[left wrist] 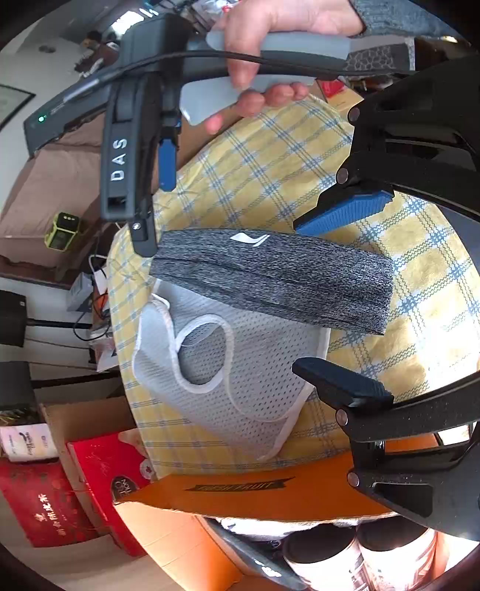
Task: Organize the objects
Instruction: 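Pull the grey knit headband out from under the white mesh garment with the left gripper, then grasp the grey knit headband with the left gripper and lift it, then carry the grey headband into the orange box and open the left gripper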
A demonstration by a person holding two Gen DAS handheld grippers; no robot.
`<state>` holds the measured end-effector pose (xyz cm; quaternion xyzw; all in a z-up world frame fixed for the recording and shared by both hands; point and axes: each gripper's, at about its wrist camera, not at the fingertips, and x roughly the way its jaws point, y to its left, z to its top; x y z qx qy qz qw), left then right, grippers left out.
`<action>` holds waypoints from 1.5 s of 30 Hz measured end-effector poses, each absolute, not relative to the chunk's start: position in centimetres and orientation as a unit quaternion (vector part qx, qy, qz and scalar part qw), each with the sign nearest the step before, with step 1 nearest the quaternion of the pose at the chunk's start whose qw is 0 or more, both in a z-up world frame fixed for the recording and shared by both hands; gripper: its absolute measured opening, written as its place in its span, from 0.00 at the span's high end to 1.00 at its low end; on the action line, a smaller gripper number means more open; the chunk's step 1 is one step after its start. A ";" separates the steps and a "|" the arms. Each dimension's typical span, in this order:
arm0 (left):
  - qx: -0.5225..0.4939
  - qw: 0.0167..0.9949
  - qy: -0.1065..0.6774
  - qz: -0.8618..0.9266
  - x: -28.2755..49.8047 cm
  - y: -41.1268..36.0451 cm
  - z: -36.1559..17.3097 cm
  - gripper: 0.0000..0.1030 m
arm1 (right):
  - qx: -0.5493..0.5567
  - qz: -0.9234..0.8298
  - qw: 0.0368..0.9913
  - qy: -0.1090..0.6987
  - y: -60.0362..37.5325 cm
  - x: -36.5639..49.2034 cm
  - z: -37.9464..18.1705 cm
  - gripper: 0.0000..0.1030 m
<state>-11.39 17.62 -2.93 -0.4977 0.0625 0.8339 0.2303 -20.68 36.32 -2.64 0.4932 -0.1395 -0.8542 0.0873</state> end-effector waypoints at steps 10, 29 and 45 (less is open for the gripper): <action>-0.509 0.219 0.077 0.829 -10.8 18.1 -5.9 0.36 | 0.507 -0.843 0.087 -0.160 35.7 -22.6 -5.4 0.23; -0.493 0.235 0.068 0.835 -10.3 16.7 -2.0 0.90 | 0.458 -0.878 0.090 -0.107 33.7 -20.9 0.2 0.80; -0.456 0.179 0.010 0.872 -14.8 5.3 6.7 0.90 | 0.405 -0.890 0.182 -0.101 25.9 -18.9 8.8 0.82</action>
